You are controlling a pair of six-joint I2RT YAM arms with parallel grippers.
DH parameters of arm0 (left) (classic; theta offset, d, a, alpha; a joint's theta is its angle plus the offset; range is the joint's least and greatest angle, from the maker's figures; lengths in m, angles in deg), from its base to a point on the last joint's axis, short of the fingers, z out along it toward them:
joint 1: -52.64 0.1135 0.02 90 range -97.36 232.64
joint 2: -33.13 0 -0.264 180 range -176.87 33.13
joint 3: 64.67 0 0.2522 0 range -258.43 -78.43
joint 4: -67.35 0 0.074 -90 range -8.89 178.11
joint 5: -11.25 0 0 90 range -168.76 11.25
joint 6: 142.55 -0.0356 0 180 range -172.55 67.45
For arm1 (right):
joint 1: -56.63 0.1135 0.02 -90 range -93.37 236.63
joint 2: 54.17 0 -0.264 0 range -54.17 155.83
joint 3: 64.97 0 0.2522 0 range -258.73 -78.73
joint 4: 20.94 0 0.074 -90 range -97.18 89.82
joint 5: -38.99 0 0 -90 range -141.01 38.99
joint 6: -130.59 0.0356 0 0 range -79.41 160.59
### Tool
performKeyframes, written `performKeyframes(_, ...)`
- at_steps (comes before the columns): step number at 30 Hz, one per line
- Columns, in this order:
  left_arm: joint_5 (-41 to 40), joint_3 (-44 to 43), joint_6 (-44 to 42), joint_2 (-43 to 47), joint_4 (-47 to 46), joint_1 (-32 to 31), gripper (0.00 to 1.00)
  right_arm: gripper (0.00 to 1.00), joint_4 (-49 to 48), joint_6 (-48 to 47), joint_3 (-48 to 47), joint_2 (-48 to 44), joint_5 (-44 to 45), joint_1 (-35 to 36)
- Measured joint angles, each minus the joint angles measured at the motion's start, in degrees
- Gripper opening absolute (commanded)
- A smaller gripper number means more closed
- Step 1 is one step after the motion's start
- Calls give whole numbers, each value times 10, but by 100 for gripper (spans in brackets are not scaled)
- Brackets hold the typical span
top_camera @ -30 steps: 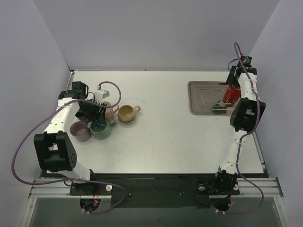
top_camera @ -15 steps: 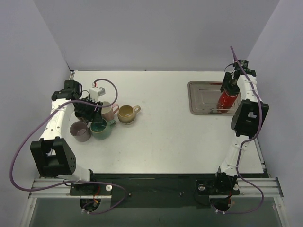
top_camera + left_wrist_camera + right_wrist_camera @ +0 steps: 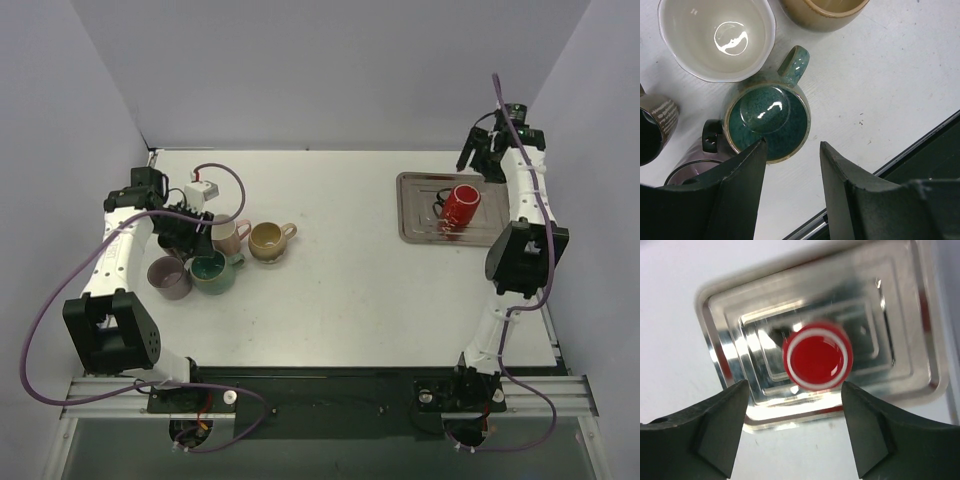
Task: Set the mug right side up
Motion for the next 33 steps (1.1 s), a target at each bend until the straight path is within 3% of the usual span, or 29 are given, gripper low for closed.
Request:
performKeyframes(1,0,-1,0,-1,0,0,56,84,1,5,-28,7,3,-1)
performKeyframes(5,2,-2,0,-2,1,2,56,94,-52,-67,-145,63,-18,1)
performKeyframes(11,1,-7,0,-4,2,2,56,96,-61,-382,-134,124,27,96)
performKeyframes(18,-6,-9,0,-8,7,2,56,87,-23,-585,-143,190,57,164)
performKeyframes(19,-7,-10,0,-10,7,2,56,83,-19,-598,-143,194,64,163)
performKeyframes(20,-9,-11,0,-12,8,2,56,69,-16,-614,-143,200,73,160)
performKeyframes(22,-12,-14,0,-15,9,2,56,60,-10,-640,-145,212,96,155)
performKeyframes(30,-18,-18,0,-29,10,2,56,60,17,-685,-146,239,161,142)
performKeyframes(33,-18,-18,0,-36,10,2,56,41,22,-692,-146,238,170,138)
